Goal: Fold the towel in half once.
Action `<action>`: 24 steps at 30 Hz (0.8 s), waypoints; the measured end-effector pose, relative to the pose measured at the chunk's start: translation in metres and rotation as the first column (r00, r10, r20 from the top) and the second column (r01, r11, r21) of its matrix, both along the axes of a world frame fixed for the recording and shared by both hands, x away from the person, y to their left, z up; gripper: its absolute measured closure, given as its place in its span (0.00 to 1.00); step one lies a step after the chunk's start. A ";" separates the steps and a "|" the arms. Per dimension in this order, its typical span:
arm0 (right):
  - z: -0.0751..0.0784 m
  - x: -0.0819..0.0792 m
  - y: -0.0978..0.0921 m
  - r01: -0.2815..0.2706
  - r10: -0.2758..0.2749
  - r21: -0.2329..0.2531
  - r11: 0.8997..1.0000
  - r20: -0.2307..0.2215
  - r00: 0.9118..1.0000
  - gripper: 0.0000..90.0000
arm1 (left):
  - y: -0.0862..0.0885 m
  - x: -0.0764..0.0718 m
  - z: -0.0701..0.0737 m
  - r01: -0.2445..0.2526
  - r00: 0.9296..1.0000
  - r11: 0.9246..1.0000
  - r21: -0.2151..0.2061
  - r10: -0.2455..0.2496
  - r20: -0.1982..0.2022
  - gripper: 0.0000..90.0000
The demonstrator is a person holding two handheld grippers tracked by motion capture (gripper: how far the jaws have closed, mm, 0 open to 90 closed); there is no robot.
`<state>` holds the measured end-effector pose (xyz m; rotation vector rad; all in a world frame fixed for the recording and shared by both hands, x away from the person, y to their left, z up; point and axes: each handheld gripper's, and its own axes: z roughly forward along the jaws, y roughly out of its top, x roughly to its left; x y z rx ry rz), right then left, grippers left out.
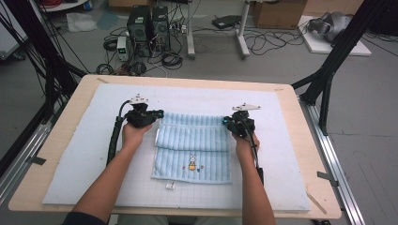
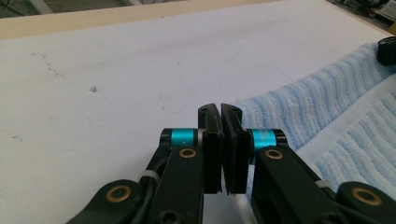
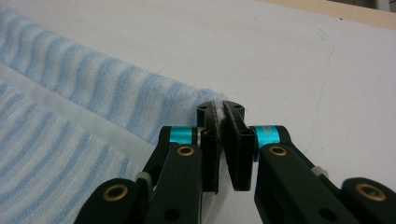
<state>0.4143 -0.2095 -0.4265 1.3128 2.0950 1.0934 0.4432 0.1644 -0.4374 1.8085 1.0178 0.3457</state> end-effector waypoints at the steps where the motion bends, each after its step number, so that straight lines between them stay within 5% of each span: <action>1: -0.002 0.002 0.001 0.005 -0.005 -0.005 1.000 -0.006 1.000 0.95 | 0.000 0.001 -0.002 -0.001 1.000 1.000 0.001 0.001 -0.006 0.97; 6: -0.009 0.005 0.003 0.013 -0.013 -0.006 1.000 -0.025 1.000 0.94 | 0.000 0.002 -0.007 -0.002 1.000 1.000 -0.003 0.002 -0.028 0.95; 8: -0.009 0.005 0.003 0.017 -0.017 0.010 1.000 -0.025 1.000 0.93 | 0.000 0.001 -0.007 -0.016 0.999 0.999 -0.029 0.015 -0.040 0.82; 10: -0.007 0.003 0.005 0.019 -0.019 0.018 1.000 -0.010 1.000 0.83 | 0.000 0.000 -0.004 -0.028 0.998 0.999 -0.028 0.027 -0.049 0.65; 12: -0.002 0.000 0.006 0.014 -0.014 0.034 0.999 0.006 1.000 0.71 | 0.001 -0.002 -0.001 -0.011 0.998 0.999 -0.047 0.008 -0.056 0.62; 16: 0.005 -0.007 0.005 -0.015 0.014 0.061 0.998 0.014 1.000 0.64 | 0.003 -0.010 -0.001 0.037 0.997 0.998 -0.043 -0.040 -0.061 0.62; 24: 0.009 -0.023 -0.002 -0.050 0.049 0.068 0.996 0.015 0.999 0.63 | -0.010 -0.016 -0.011 0.110 0.988 0.992 0.068 -0.101 -0.118 0.66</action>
